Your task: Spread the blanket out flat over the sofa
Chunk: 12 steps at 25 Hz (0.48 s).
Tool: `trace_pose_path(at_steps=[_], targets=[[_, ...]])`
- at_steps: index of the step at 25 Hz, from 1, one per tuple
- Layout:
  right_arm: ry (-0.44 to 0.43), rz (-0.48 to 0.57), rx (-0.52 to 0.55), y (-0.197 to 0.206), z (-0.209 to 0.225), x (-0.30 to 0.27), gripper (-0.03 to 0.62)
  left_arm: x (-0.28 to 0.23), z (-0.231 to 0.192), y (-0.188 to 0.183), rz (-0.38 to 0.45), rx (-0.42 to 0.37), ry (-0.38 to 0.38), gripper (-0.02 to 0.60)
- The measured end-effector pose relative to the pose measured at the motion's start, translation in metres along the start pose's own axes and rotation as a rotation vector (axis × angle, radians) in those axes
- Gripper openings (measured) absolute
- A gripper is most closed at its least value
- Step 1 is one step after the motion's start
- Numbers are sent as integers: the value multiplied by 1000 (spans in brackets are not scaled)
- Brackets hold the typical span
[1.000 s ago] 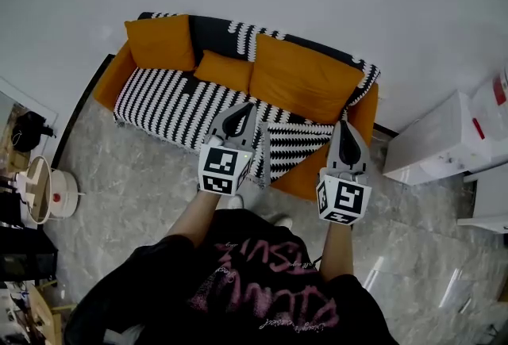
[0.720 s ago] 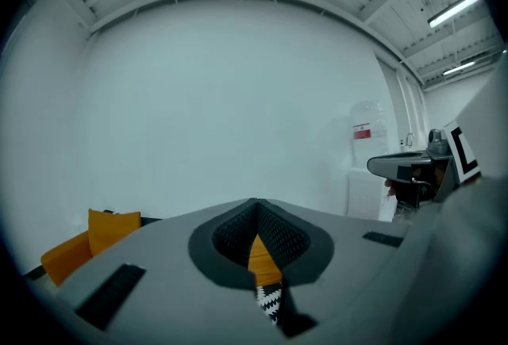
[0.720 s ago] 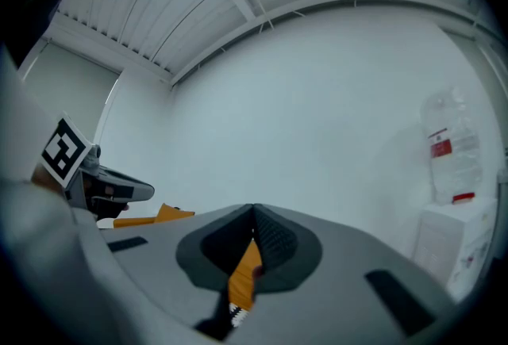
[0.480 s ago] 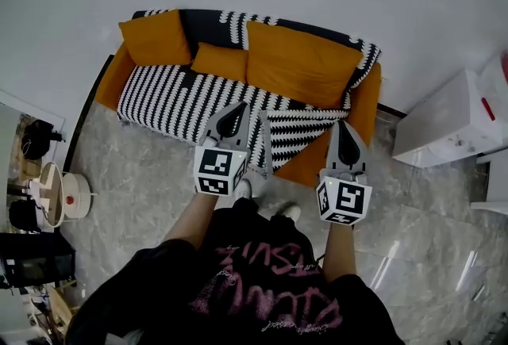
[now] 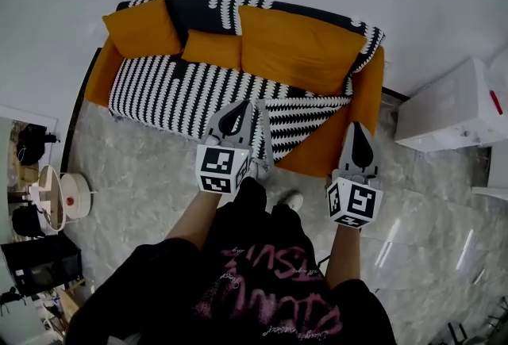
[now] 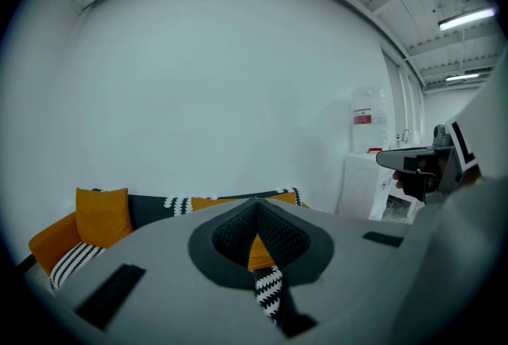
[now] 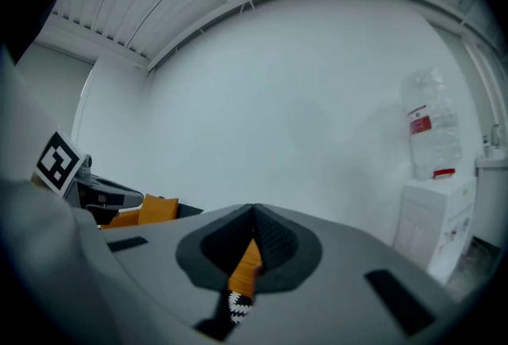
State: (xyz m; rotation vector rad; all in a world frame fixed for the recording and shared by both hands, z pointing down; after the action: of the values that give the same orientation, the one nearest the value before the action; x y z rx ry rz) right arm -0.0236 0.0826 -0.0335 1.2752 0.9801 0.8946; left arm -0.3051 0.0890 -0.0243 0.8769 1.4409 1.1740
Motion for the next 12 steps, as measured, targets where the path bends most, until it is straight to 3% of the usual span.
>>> trace_pose_path(at_steps=[12], targets=[[-1,-119,10,43,-24,-52,20,-50,-29,52,-102,62,59,9]])
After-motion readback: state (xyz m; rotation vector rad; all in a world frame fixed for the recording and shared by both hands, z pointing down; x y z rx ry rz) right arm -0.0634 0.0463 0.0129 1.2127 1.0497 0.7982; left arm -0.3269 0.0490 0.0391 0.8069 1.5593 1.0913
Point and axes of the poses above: the fingertips, and each gripper's own axes: x backward along the fingers, z to its right, y out of its underside, the point moved 9 cm from there along x, backward along the fingers, and after that the axes turned 3 degrees about z, right-handed, at the moved point
